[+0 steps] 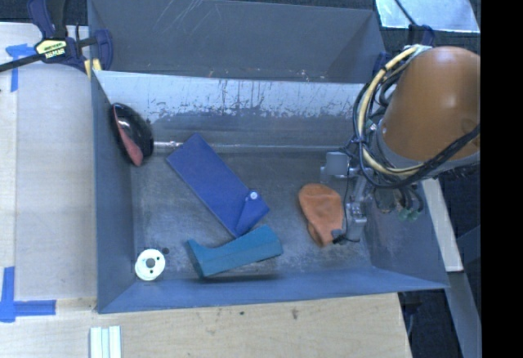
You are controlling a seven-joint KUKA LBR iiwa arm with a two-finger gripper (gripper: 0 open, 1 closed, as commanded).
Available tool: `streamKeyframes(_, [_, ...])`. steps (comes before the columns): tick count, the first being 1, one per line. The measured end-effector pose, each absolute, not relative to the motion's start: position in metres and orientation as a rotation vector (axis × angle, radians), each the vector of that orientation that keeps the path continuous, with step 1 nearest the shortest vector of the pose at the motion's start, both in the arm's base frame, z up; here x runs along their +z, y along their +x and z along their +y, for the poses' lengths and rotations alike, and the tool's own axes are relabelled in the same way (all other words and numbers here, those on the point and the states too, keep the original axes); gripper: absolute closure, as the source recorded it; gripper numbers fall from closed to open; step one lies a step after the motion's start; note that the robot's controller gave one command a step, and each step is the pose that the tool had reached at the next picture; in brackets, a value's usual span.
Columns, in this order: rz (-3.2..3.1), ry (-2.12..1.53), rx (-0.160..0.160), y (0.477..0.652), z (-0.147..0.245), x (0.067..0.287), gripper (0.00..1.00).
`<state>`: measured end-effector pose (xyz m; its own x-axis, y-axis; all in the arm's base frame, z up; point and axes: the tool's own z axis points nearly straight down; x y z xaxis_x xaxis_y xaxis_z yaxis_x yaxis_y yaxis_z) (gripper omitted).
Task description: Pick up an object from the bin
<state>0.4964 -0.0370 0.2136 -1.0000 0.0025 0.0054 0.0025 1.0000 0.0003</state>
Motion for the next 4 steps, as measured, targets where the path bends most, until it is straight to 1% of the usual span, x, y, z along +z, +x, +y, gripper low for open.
streamKeyframes(1, [-3.145, -0.002, 0.001, 0.498, -0.037, 0.218, 0.0])
streamKeyframes(2, [-3.15, -0.028, 0.001, 0.501, -0.037, 0.211, 0.0])
streamKeyframes(3, [-3.145, -0.147, 0.0, 0.512, -0.034, 0.166, 0.0])
streamKeyframes(4, [-3.142, -0.178, 0.0, 0.514, -0.033, 0.153, 0.0])
